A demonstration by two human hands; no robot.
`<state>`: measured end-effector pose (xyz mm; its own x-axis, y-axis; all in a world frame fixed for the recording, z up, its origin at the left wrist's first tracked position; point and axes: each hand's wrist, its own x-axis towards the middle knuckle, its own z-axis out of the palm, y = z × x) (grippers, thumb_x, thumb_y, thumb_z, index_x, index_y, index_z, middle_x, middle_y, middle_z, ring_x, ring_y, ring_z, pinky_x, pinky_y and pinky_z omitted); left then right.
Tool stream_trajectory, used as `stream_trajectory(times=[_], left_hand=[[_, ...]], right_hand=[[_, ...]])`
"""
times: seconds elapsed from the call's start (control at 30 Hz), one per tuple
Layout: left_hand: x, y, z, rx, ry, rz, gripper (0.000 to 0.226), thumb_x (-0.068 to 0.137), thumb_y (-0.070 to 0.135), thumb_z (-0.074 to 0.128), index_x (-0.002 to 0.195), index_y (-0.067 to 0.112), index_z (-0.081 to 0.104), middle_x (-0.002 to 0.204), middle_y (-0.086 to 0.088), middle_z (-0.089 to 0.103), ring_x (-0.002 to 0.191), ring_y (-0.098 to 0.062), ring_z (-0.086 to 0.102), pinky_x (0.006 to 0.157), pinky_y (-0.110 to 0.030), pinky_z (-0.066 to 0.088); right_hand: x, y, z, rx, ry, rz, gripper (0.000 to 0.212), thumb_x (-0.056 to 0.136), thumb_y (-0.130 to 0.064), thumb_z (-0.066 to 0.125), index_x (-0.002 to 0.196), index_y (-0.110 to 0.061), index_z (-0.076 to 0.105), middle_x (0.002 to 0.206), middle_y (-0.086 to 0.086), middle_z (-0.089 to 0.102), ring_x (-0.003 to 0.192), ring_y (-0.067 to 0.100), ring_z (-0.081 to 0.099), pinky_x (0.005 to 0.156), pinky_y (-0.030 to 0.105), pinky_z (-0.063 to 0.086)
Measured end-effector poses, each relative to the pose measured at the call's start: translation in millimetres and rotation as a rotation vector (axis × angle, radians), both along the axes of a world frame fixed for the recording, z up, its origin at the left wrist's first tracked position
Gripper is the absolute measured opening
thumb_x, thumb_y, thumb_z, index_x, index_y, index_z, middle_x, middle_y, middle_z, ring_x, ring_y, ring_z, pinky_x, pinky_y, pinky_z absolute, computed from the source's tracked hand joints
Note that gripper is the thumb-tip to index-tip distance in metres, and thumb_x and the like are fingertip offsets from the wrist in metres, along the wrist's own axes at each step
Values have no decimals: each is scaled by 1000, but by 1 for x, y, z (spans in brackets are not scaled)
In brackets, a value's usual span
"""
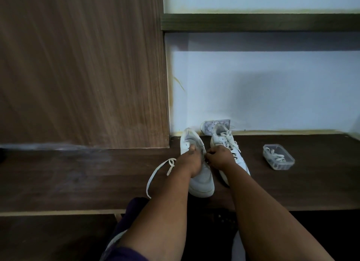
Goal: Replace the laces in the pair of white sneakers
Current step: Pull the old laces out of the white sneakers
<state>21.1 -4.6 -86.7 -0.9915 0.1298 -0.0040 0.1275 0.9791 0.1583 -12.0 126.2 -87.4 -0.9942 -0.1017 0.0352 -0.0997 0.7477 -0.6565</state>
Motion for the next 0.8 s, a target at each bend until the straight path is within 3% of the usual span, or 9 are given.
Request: stream_trajectory(times=[0.07,0.17,0.3,0.4,0.5,0.57,0.67,0.73,0.8], left_hand=[[1,4,-2,-15,40,-36,45,100,10,34,144,2,31,157,-11,13,117,-35,55,94,-43,45],[5,8,-7,142,161,123,46,104,31,27,145,15,38,146,-11,43,125,-25,52,96,-27,40],[-2,4,0,344,184,277,41,96,7,38,137,3,35,147,-19,33,117,-36,55,90,-34,44],[-9,-9,13,586,267,383,29,92,7,49,121,4,42,123,-19,55,110,-35,59,84,-36,47],[-8,-28,37,712,199,442,20,93,7,46,113,8,48,115,-15,59,105,-32,58,76,-30,40],[-6,-48,43,693,134,474,20,94,10,46,113,6,53,116,-17,60,107,-33,58,78,-31,41],[0,-78,28,600,-57,462,24,94,22,53,111,6,56,112,-18,63,100,-30,62,76,-32,47],[10,-95,17,456,-226,451,23,90,19,54,108,6,59,110,-17,64,90,-24,61,74,-34,50],[26,-105,19,287,-370,440,25,90,14,54,109,0,63,108,-17,64,89,-28,62,72,-34,50]], right_hand=[[0,-1,0,10,6,-1,17,81,-16,59,77,-7,73,76,7,72,75,22,66,72,32,54],[0,-1,-1,32,17,8,17,81,-18,59,78,-10,73,76,5,72,76,20,65,72,31,52],[-2,-2,-4,42,19,12,16,82,-22,61,80,-12,73,78,4,72,80,20,66,75,31,53],[-2,-1,-7,45,37,-8,20,84,-29,64,84,-10,71,83,5,70,83,21,65,77,33,52],[1,-4,-4,109,106,-16,28,84,-37,65,97,-13,64,95,6,66,92,22,61,78,33,48],[4,-15,-3,165,244,5,40,83,-38,65,114,-14,57,112,10,59,102,27,57,83,33,46],[15,-43,7,45,382,121,54,80,-33,70,128,-14,53,127,11,50,107,29,56,89,31,45],[22,-65,15,61,341,267,59,75,-36,76,126,-16,55,125,8,52,110,26,56,89,27,43],[29,-89,16,228,198,438,74,68,-41,82,131,-16,52,128,8,53,120,24,49,94,25,37]])
